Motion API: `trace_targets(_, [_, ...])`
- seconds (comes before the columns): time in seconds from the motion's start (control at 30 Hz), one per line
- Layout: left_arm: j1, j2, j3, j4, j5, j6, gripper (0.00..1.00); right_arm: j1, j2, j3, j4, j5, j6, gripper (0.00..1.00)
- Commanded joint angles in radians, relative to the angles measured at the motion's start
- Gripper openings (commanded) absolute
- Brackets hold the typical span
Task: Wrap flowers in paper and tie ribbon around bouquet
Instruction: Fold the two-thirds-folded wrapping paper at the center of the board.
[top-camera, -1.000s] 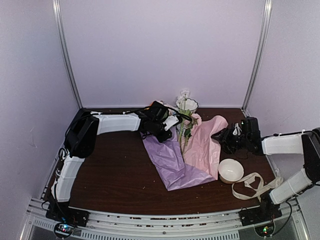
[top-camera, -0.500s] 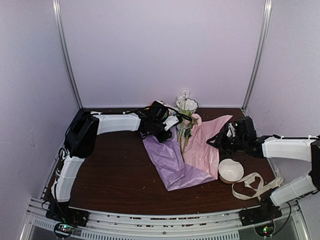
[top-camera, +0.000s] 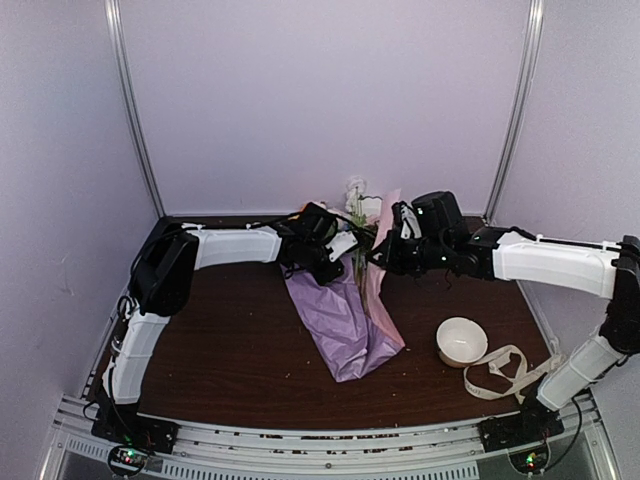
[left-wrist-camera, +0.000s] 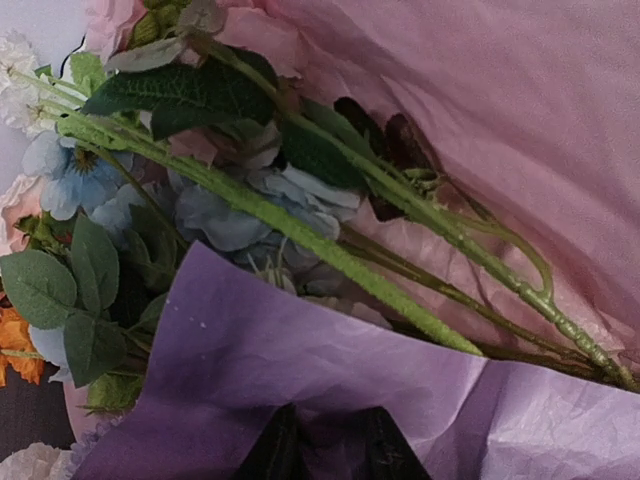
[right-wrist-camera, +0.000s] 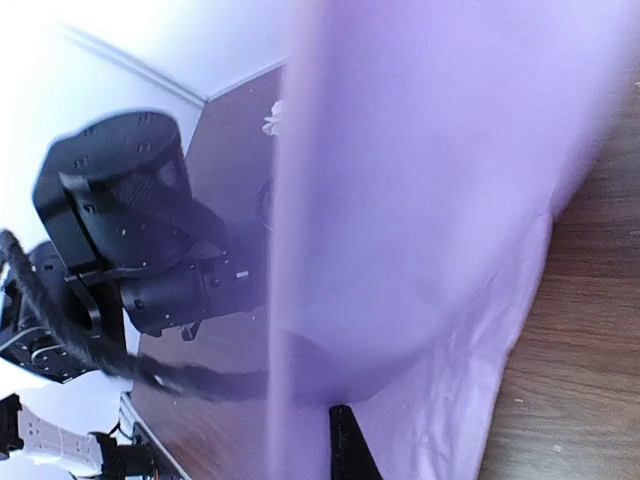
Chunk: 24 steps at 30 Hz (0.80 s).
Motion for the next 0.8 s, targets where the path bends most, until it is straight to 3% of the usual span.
trace_targets(0.0, [0.002,0.04,0.016,-0.021,0.027,0.001,0.26,0.044,0.126,0.056,0.087,-0.106,0.011,0.0])
trace_targets(0.13, [0.024,0.03,0.005,-0.006,0.064,-0.041,0.31,0.051,0.203,0.025,0.22,-0.163,0.075,0.0])
trace_targets(0.27, [0.086,0.003,-0.044,0.078,0.24,-0.15,0.34,0.053,0.258,0.005,0.249,-0.16,0.089,0.0])
trace_targets(0.43, [0.142,-0.008,-0.099,0.206,0.419,-0.265,0.36,0.069,0.353,0.031,0.205,-0.163,0.059,0.0])
trace_targets(0.77, [0.167,-0.112,-0.138,0.29,0.495,-0.305,0.41,0.086,0.493,0.117,0.042,-0.11,0.014,0.0])
